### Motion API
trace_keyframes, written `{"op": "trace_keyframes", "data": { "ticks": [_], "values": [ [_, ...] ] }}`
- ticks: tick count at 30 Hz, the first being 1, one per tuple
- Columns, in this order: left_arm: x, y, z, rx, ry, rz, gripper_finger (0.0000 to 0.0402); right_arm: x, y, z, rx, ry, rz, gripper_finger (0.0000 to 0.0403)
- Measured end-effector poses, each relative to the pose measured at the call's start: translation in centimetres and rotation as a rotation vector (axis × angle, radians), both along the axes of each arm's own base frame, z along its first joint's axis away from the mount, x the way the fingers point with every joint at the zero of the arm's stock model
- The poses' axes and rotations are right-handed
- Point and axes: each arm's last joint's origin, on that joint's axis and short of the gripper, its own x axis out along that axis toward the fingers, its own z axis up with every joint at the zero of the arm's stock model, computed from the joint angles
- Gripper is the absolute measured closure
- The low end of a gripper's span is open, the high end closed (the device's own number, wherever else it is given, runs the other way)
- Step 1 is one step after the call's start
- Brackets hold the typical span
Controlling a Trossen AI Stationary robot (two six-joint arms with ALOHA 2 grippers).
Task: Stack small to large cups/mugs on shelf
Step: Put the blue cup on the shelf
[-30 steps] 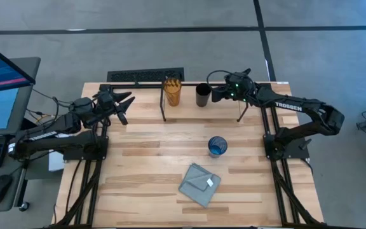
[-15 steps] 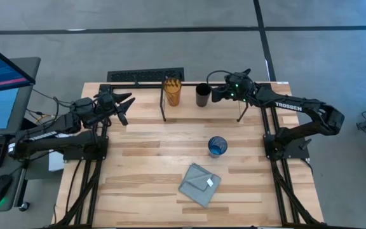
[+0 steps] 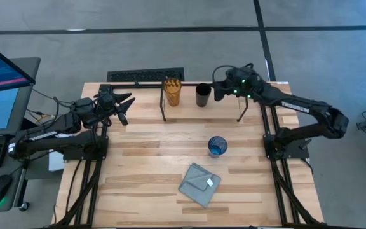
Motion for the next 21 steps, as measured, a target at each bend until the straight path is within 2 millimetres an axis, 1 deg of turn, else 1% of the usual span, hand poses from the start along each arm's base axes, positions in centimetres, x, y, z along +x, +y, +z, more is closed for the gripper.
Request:
{"op": "trace_keyframes", "data": {
  "ticks": [3,6,9,11,14,17,21],
  "values": [
    [0.0,0.0,0.0,0.001,0.0,0.0,0.0283,0.1,0.6,2.7,-0.107,0.025,0.099,0.0296],
    [0.0,0.0,0.0,0.006,0.003,0.0,0.0283,0.1,1.7,4.9,-0.168,0.134,0.199,0.0296],
    [0.0,0.0,0.0,0.006,0.003,0.0,0.0283,-0.1,3.1,6.8,-0.173,0.257,0.294,0.0296],
    [0.0,0.0,0.0,0.006,0.004,0.0,0.0283,-0.3,4.2,7.3,-0.129,0.345,0.353,0.0296],
    [0.0,0.0,0.0,0.005,0.007,0.0,0.0283,-0.8,5.9,8.0,-0.077,0.43,0.424,0.0296],
    [0.0,0.0,-0.1,0.002,0.017,0.0,0.0283,-1.1,7.6,7.7,-0.022,0.517,0.492,0.0296],
    [0.0,0.0,-0.1,0.004,0.02,-0.001,0.0283,-1.1,9.4,7.1,0.049,0.562,0.529,0.0296]
  ]
}}
